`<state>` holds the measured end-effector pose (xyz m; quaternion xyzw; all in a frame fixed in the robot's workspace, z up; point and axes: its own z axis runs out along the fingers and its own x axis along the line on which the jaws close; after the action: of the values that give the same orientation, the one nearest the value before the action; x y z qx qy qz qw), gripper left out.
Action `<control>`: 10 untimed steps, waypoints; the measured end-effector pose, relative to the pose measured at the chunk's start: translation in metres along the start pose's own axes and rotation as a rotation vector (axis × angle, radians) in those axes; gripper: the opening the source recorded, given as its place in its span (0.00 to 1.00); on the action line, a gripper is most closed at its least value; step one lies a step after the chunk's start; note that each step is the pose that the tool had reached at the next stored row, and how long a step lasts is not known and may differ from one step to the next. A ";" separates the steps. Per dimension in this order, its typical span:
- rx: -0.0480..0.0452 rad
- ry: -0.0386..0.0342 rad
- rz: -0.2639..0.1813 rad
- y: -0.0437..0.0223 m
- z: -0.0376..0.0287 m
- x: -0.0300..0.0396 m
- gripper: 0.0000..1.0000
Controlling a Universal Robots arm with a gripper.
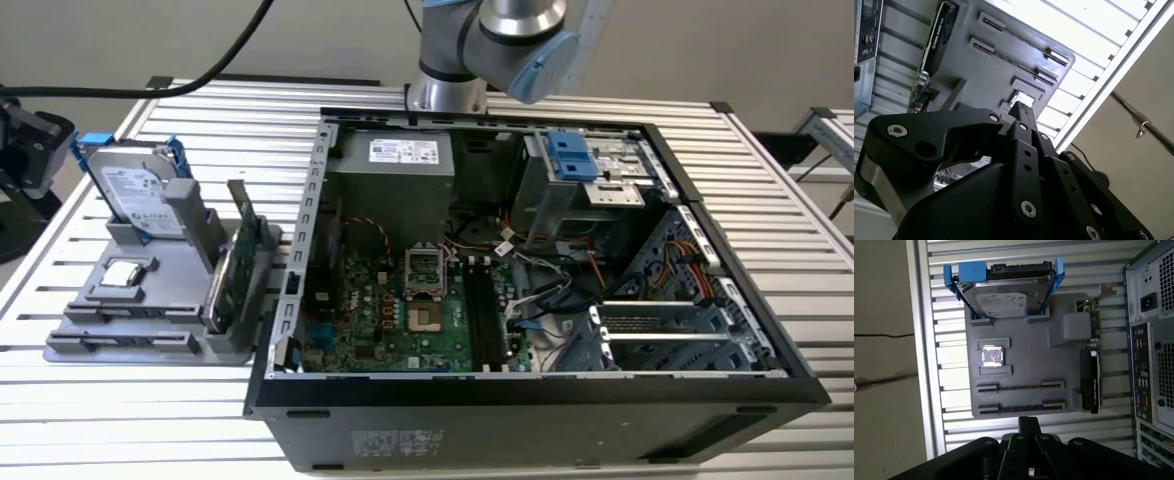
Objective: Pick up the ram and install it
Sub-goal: 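Pick up the ram and move it above insertion slot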
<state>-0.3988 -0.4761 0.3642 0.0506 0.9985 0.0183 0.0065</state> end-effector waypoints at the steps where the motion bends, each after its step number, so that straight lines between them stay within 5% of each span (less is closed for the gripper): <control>1: 0.0000 -0.0001 0.002 0.0000 0.0001 0.0000 0.00; 10: 0.0002 -0.0007 0.017 0.0000 0.0010 0.0000 0.00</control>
<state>-0.3988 -0.4761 0.3631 0.0593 0.9981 0.0182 0.0067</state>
